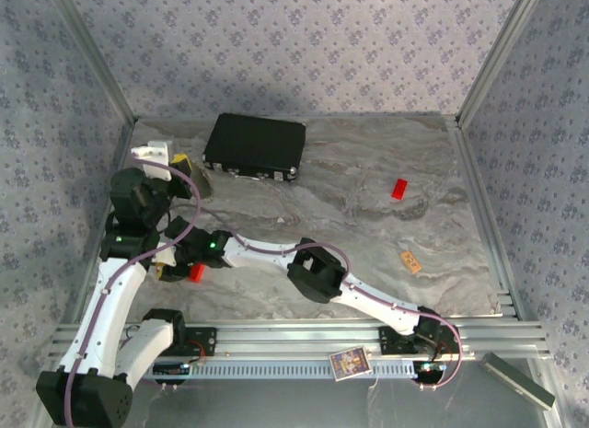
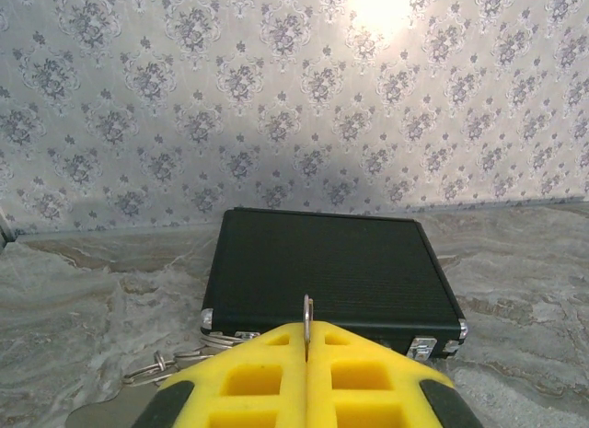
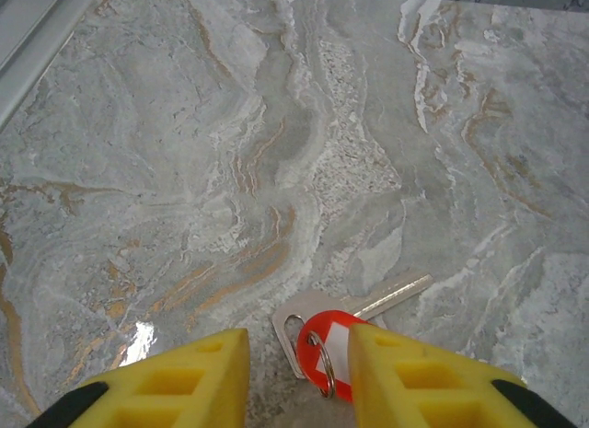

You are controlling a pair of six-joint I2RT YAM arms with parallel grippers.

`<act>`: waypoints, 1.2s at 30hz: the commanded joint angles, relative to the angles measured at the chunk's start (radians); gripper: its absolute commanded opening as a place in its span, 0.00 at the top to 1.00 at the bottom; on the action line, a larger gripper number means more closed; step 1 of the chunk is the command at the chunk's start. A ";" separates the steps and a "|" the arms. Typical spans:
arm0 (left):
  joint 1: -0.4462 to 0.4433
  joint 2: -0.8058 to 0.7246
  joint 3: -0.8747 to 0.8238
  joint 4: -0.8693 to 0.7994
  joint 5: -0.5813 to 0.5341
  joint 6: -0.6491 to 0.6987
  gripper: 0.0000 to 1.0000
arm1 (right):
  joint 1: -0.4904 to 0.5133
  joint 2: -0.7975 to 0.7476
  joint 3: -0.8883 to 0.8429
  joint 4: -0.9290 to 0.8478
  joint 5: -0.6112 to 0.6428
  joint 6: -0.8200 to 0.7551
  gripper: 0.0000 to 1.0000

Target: Put the keys on the keyring

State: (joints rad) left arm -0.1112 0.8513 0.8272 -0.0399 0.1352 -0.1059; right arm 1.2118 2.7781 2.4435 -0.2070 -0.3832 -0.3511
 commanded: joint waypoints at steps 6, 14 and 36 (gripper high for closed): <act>-0.001 -0.022 0.000 0.075 0.014 0.012 1.00 | 0.008 0.050 0.047 -0.036 0.033 -0.018 0.73; -0.001 -0.023 0.002 0.069 0.011 0.013 1.00 | 0.010 0.057 0.061 -0.045 0.027 -0.028 0.87; -0.002 -0.103 0.038 -0.052 -0.027 0.036 1.00 | -0.010 -0.280 -0.317 0.120 -0.043 -0.058 1.00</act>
State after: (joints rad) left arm -0.1112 0.7769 0.8276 -0.0978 0.1223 -0.0872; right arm 1.2098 2.6102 2.1963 -0.1703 -0.4126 -0.3916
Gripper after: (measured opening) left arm 0.046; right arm 0.052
